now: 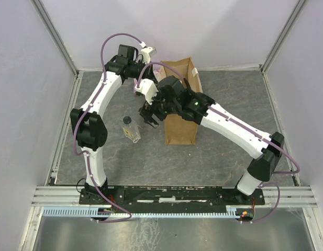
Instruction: Place the personal care products into the canvas bag
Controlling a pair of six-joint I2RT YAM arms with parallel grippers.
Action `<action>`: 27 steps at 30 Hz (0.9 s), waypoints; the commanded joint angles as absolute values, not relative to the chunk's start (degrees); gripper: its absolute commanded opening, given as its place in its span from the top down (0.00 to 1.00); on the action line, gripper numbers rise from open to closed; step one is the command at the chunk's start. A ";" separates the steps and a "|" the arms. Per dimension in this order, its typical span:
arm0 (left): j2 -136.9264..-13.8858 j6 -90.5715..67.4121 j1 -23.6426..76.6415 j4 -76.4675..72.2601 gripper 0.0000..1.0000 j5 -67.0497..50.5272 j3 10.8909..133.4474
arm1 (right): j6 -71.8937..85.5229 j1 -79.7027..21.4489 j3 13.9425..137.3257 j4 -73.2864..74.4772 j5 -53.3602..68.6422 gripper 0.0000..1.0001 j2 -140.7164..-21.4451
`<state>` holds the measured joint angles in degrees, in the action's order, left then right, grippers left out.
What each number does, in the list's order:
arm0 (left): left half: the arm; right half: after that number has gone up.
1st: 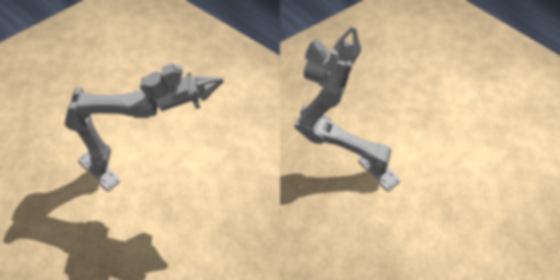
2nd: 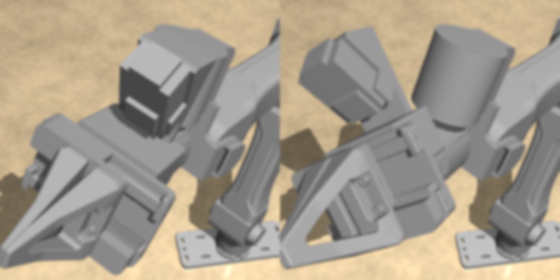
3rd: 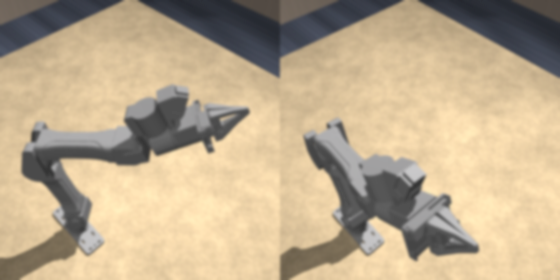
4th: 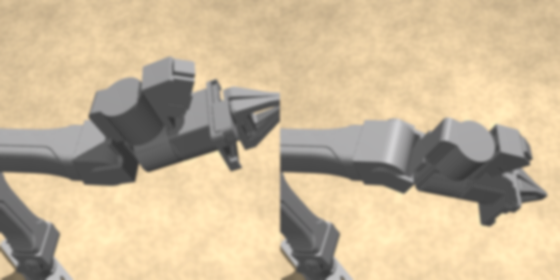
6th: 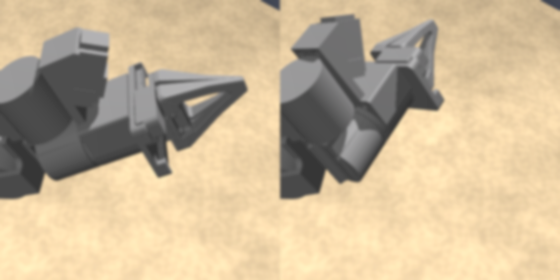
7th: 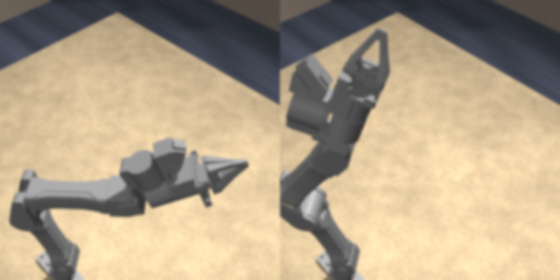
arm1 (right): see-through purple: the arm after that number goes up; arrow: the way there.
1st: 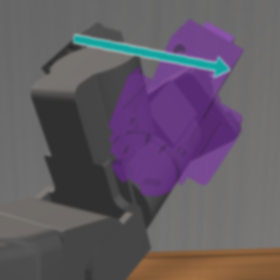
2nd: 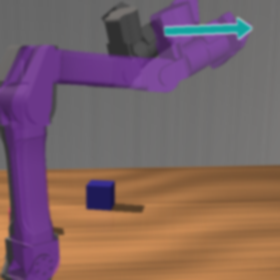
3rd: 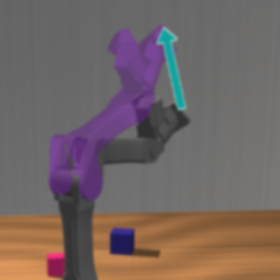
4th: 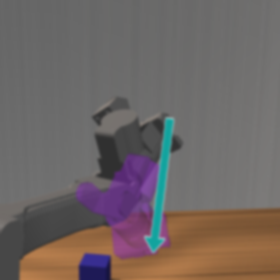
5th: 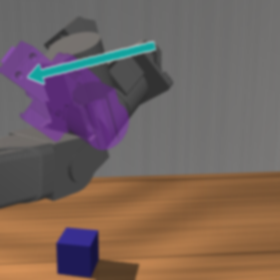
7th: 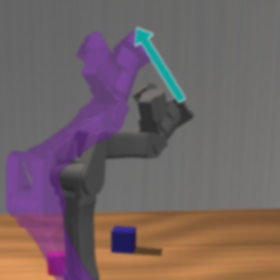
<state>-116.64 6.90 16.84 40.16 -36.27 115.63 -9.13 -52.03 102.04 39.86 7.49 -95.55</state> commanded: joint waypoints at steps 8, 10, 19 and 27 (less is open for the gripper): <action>-117.02 8.93 16.79 39.98 0.97 -39.19 118.40 | 2.35 -55.14 92.61 13.49 8.91 0.10 -99.15; -117.13 8.86 16.81 39.97 0.97 -39.67 118.60 | 3.07 -55.60 92.44 11.19 8.78 0.10 -100.42; -117.06 8.96 16.80 39.99 0.97 -39.90 119.60 | 3.90 -56.35 94.87 9.38 8.60 0.08 -107.92; -116.72 9.05 16.79 39.99 0.97 -40.66 120.20 | 3.42 -56.34 97.28 8.51 9.54 0.08 -113.51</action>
<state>-116.66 6.92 16.84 41.04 -37.85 116.90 3.40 -56.25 93.76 12.60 8.99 -112.29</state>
